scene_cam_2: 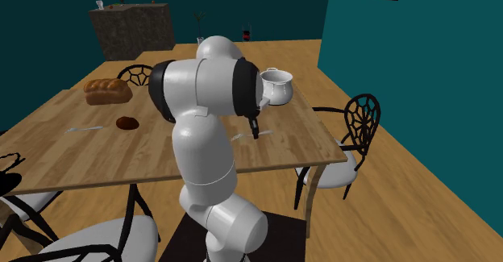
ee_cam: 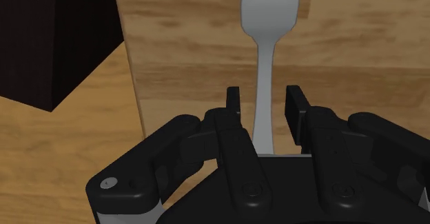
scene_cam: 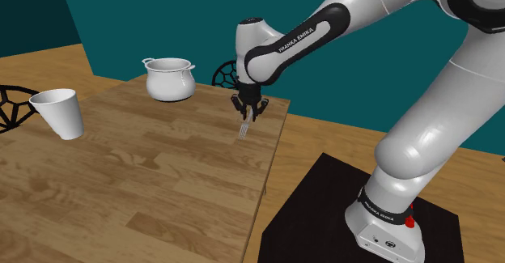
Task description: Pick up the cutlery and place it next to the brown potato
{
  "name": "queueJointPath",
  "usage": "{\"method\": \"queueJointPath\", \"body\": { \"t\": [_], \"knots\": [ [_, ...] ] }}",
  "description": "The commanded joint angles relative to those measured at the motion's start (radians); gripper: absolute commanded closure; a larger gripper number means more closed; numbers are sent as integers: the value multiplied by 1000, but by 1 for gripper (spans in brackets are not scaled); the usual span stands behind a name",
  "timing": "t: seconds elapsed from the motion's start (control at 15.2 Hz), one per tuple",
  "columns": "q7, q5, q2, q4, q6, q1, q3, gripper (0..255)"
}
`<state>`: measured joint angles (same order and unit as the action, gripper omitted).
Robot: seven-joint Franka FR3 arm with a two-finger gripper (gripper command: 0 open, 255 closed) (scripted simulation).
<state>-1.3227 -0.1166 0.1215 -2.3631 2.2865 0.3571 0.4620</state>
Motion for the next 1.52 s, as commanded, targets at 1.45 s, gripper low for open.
{"method": "queueJointPath", "body": {
  "t": [1.45],
  "knots": [
    [-96, 90, 114, 138, -252, -82, 87, 255]
  ]
}}
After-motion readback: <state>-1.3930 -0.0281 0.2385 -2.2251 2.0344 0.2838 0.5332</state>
